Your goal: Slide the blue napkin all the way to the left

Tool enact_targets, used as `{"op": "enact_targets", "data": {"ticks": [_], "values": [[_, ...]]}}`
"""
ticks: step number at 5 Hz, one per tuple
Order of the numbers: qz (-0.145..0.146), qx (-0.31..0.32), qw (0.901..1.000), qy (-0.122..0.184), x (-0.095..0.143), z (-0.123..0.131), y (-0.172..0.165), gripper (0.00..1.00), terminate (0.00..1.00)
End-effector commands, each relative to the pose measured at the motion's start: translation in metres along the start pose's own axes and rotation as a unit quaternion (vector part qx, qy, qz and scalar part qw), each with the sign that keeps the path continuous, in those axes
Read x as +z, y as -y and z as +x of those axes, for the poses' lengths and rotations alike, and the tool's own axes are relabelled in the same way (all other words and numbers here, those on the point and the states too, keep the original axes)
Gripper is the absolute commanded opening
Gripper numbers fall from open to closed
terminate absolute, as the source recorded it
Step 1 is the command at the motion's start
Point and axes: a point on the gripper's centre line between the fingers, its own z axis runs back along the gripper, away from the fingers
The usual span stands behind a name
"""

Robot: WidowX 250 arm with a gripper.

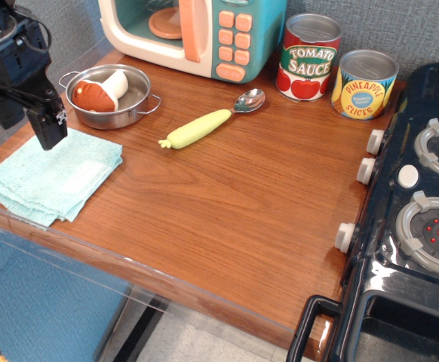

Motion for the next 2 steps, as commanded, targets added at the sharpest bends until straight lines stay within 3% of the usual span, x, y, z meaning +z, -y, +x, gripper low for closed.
{"op": "enact_targets", "data": {"ticks": [1, 2], "values": [[0.022, 0.006, 0.9994, 0.025, 0.0201, 0.0046, -0.0116, 1.00, 0.00], [0.022, 0.006, 0.9994, 0.025, 0.0201, 0.0046, -0.0116, 1.00, 1.00]]}}
